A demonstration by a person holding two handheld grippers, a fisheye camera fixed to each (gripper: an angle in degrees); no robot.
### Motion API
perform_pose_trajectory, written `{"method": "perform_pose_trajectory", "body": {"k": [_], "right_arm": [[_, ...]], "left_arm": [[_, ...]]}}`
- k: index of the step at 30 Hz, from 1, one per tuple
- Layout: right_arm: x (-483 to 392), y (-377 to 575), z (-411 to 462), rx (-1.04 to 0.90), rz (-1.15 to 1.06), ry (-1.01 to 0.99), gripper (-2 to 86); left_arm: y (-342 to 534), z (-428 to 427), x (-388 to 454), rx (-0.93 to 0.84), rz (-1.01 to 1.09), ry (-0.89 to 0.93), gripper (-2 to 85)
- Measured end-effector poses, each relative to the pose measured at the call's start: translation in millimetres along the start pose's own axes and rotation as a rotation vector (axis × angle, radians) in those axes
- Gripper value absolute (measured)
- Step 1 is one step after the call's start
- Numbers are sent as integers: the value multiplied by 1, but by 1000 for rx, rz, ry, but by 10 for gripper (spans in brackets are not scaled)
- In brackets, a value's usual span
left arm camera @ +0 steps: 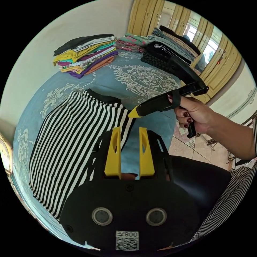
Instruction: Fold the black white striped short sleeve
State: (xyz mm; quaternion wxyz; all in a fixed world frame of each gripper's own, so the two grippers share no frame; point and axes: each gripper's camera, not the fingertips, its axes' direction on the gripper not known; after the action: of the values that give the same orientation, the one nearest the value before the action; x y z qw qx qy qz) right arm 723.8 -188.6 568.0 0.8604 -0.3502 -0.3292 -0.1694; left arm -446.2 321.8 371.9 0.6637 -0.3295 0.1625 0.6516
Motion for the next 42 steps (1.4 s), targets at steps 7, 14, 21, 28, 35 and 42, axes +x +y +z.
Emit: {"method": "perform_pose_trajectory", "body": {"k": [7,14,21,28,35,42], "right_arm": [[14,-10,5,-31,-15,-15,31],[47,-37,-2,8,21,-11,68],[73,-118,16,18,64,-6,117],[61,-203,62,-47,39,18,113],[26,-258,105,-89,0,102,107],[-10,-293,141,-129,-18,214,71]], "left_arm": [[-34,4,29,27,-33,-39,38],[-48,4,37,43,-71,-6,19],[-59,6,45,51,-78,14,16],[-62,10,46,64,-88,40,15],[-57,11,38,85,-99,65,14],[-42,10,26,106,-122,87,14]]}}
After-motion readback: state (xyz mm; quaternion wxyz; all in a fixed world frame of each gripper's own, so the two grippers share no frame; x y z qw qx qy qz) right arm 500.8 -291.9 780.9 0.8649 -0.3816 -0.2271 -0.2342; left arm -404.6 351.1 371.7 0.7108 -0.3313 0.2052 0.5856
